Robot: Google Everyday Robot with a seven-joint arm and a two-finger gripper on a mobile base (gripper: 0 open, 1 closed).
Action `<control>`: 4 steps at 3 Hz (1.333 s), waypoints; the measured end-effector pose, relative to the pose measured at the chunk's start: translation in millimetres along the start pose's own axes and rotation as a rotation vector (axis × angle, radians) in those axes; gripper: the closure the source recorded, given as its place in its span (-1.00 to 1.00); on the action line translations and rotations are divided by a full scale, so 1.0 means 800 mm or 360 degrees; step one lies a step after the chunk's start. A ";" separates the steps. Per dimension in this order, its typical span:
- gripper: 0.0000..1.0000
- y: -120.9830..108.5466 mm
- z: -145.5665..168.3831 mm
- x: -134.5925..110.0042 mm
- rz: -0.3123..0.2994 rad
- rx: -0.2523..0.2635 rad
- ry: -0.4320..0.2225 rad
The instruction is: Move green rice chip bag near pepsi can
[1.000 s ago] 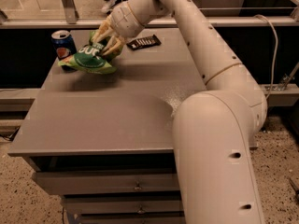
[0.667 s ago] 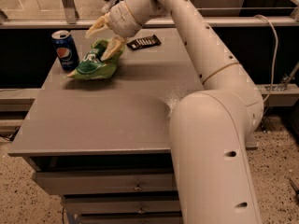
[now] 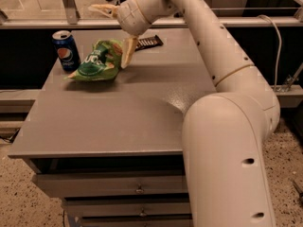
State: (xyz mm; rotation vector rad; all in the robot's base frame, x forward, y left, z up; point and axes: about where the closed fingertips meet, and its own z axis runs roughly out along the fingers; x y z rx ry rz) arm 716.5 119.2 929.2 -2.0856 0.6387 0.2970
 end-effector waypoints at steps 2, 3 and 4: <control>-1.00 0.019 -0.115 -0.012 0.0315 0.0246 0.0243; -1.00 0.042 -0.184 -0.023 0.0532 0.0468 0.0370; -1.00 0.061 -0.203 0.001 0.0601 0.0554 0.0449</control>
Offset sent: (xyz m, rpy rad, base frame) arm -0.0544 -0.1603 0.0805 0.1150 0.0634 -0.5662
